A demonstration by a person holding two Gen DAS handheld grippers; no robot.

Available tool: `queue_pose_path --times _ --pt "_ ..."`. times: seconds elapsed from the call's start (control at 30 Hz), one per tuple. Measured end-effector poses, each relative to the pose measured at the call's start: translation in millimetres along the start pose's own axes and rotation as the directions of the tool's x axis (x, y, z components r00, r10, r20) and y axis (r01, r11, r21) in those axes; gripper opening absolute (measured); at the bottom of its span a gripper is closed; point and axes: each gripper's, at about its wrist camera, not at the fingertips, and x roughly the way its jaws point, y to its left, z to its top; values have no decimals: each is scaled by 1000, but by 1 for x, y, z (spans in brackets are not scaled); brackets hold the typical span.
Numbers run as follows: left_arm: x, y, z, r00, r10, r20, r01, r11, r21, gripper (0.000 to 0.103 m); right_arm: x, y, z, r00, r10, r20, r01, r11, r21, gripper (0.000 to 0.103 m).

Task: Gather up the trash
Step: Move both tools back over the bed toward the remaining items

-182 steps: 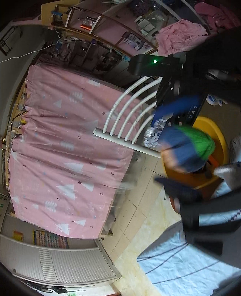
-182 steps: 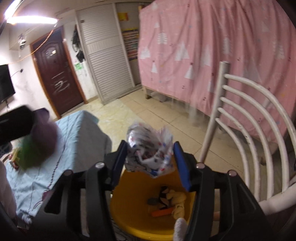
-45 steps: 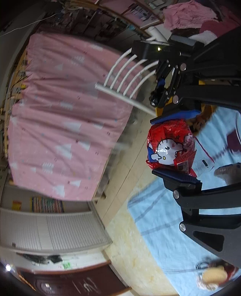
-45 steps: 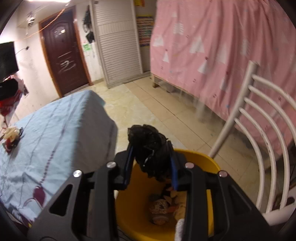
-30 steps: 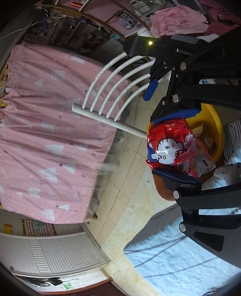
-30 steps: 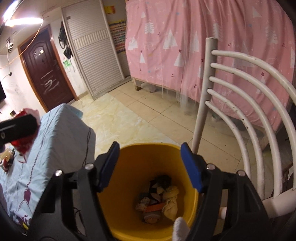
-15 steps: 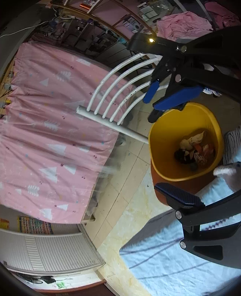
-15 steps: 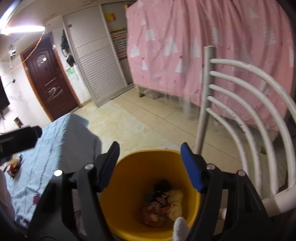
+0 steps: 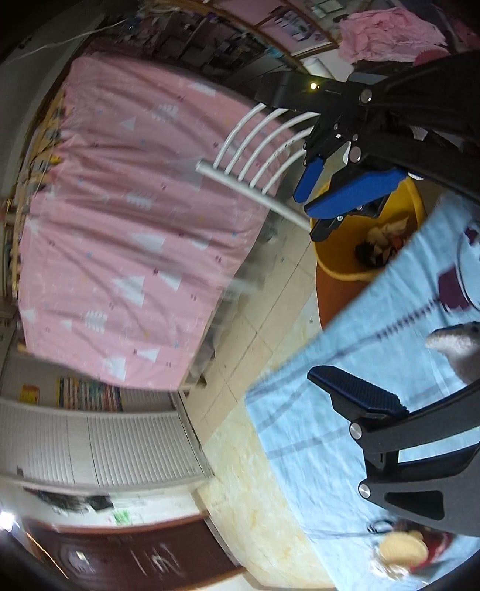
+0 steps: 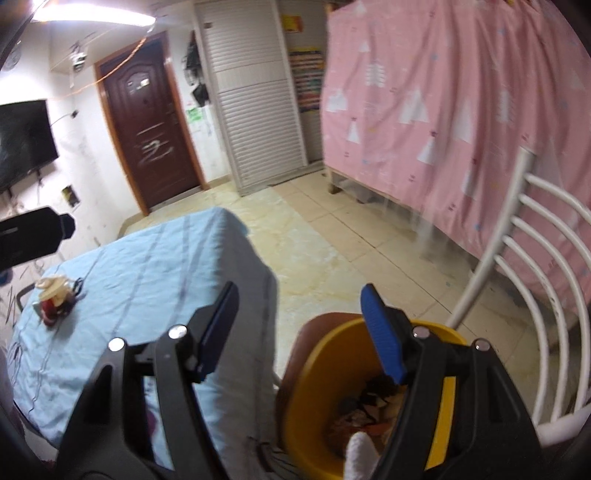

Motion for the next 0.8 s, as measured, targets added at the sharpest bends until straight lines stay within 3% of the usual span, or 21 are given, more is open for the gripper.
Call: queue_pose_path --times 0.33,0.63,0.8 --pt "-68 73 -10 986 149 78 -142 986 -92 79 14 84 15 993 114 -27 -117 985 -124 70" --pt "-113 151 -27 958 275 86 -254 947 -198 80 28 161 20 974 213 -78 -225 948 -225 70" --pt "-127 198 -45 929 366 52 -343 907 -244 80 33 202 19 958 264 -108 -284 917 -280 70"
